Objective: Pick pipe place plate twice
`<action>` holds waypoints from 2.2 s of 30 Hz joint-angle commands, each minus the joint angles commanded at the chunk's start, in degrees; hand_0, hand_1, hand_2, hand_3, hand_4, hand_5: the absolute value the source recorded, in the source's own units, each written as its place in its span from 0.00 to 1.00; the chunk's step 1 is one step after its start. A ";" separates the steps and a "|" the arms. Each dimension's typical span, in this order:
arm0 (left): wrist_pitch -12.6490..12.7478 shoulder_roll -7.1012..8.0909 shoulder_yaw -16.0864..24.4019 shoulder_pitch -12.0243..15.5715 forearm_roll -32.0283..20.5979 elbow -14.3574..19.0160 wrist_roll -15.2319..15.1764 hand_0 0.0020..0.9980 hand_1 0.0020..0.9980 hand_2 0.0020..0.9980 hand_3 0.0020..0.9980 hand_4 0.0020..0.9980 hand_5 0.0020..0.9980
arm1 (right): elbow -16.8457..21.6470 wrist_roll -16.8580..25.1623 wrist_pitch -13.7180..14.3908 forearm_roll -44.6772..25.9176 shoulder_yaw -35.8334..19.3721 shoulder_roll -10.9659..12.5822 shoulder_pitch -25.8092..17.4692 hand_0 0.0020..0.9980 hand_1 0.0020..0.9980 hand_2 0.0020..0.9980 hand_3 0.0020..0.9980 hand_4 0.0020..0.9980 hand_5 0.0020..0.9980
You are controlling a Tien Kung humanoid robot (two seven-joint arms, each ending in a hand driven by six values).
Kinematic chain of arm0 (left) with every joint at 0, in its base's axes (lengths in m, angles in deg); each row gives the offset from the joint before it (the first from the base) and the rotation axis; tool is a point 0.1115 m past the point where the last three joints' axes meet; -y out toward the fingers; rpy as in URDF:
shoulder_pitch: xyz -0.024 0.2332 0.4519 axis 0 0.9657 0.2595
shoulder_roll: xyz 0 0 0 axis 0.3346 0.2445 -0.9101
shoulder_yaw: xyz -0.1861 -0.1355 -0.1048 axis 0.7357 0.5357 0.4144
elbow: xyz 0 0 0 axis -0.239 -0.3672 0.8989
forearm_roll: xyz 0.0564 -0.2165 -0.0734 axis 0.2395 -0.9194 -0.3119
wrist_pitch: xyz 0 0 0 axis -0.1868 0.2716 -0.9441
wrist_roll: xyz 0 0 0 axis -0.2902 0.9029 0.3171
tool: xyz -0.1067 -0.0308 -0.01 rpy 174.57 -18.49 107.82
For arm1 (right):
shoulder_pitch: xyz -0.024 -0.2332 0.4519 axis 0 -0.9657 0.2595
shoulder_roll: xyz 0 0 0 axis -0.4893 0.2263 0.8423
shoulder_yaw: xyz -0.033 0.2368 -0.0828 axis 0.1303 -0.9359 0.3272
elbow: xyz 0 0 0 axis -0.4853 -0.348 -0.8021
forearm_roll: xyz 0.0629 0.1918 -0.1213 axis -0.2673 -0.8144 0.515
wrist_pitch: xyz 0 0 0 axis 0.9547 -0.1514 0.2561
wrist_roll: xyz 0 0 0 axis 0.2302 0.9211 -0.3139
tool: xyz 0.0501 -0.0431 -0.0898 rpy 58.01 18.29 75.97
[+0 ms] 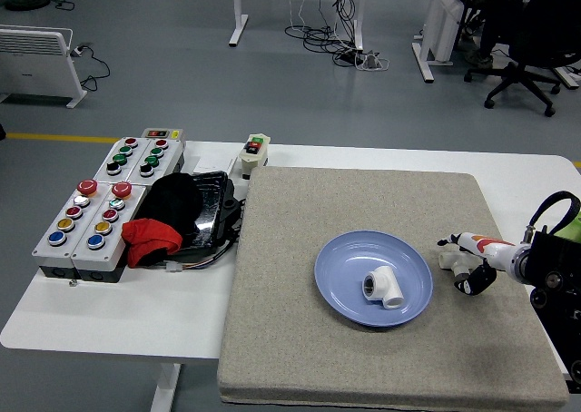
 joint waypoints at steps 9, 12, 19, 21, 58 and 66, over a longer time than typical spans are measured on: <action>0.03 -0.02 0.02 -0.07 0.06 0.01 0.03 0.62 0.59 0.61 0.62 0.31 1.00 | -2.23 1.26 2.00 0.00 0.00 0.18 0.21 0.90 0.83 0.92 0.86 0.68 0.12; 0.03 -0.04 -0.08 -0.08 -0.14 0.02 -0.04 0.62 0.59 0.61 0.62 0.31 1.00 | -2.87 1.60 2.40 0.00 -0.26 0.26 0.19 0.90 0.83 0.92 0.86 0.68 0.12; 0.03 -0.06 -0.01 -0.07 -0.03 0.04 0.00 0.63 0.59 0.61 0.62 0.31 1.00 | -3.63 2.46 3.51 0.00 -0.51 0.26 0.18 0.84 0.77 0.83 0.81 0.65 0.10; 0.04 -0.07 -0.02 -0.09 -0.01 0.05 0.00 0.63 0.59 0.61 0.62 0.31 1.00 | -4.04 2.82 3.95 0.00 -0.60 0.26 0.15 0.72 0.70 0.69 0.75 0.62 0.07; 0.06 -0.02 0.35 0.00 0.35 0.08 0.25 0.63 0.59 0.61 0.62 0.31 1.00 | 10.13 3.32 8.03 -8.53 9.78 -2.80 2.78 0.48 0.57 0.57 0.69 0.57 0.02; 0.12 -0.04 0.72 0.26 0.85 0.12 0.42 0.63 0.59 0.61 0.61 0.31 1.00 | 4.64 1.23 8.92 -8.41 13.31 -6.74 5.62 0.59 0.64 0.69 0.75 0.57 0.03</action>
